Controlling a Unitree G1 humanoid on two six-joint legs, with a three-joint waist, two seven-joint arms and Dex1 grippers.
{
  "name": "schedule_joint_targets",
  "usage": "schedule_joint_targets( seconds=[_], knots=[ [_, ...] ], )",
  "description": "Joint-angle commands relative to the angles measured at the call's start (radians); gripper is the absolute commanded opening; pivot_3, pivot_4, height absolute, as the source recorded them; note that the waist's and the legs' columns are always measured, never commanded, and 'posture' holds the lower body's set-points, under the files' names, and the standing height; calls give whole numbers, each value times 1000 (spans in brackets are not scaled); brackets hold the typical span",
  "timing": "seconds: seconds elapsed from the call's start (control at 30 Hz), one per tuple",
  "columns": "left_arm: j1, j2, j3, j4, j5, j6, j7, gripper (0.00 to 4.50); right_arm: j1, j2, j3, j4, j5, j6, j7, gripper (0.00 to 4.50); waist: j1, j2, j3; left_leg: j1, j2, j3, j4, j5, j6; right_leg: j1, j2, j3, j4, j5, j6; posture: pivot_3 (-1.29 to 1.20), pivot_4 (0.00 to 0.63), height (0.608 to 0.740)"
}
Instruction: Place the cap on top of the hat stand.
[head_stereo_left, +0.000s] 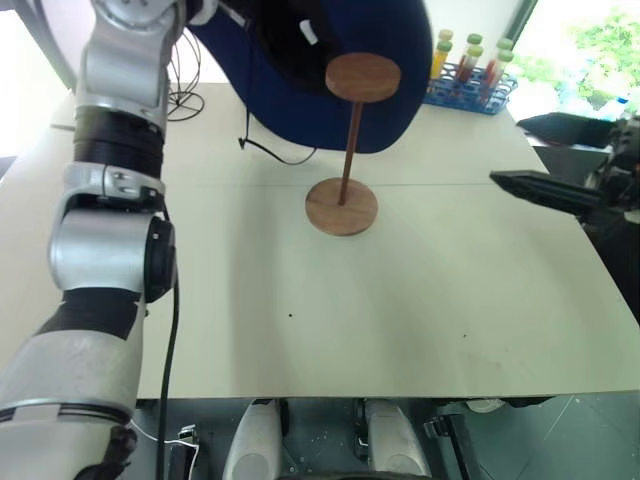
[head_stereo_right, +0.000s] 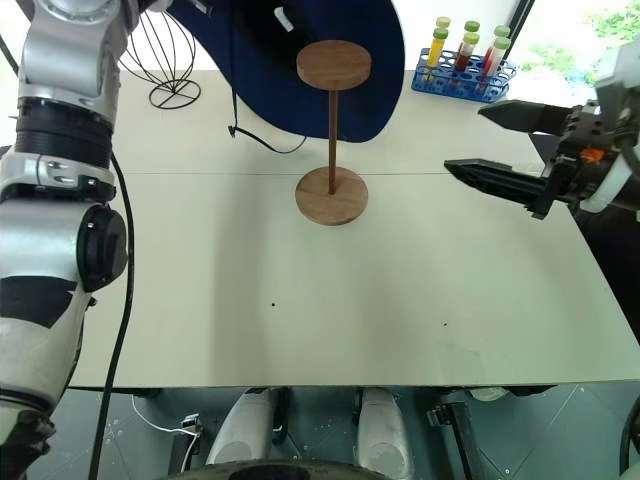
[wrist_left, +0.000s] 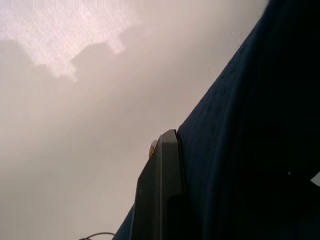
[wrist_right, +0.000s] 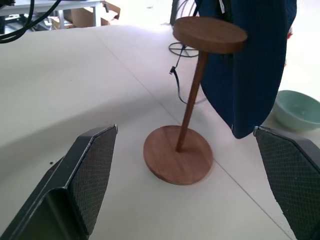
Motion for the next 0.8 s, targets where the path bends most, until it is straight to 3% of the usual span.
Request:
schedule_joint_targets(
  seconds=[0.03,0.3,0.53,0.6,0.8],
  knots=[
    [-72,-5,48,-34,-42,-55,21,52,5,-36,-82,-1,11,9,-7,4500,0,0,0,0,0,0,0,0,0,0,0,0,0,0,0,0,150,739],
    [-3,-33,79,-200,-142,-90,-56,52,-1,-63,-165,20,36,64,-40,4500,0,0,0,0,0,0,1,0,0,0,0,0,1,0,0,0,150,739],
    [288,-26,83,-587,-306,-65,-237,52,12,-79,-276,32,82,152,-82,4500,0,3,-1,1,0,0,2,1,-1,0,0,2,5,1,0,0,150,739],
    [347,-10,81,-648,-306,-78,-250,52,27,-76,-300,28,89,169,-89,4500,0,2,-1,2,0,0,5,1,-1,0,0,2,7,0,0,0,150,739],
    [524,66,102,-721,-187,-347,-205,52,83,-54,-325,0,106,190,-102,4500,0,3,-1,1,0,1,14,0,-1,1,0,4,11,-1,-5,0,150,739]
  ],
)
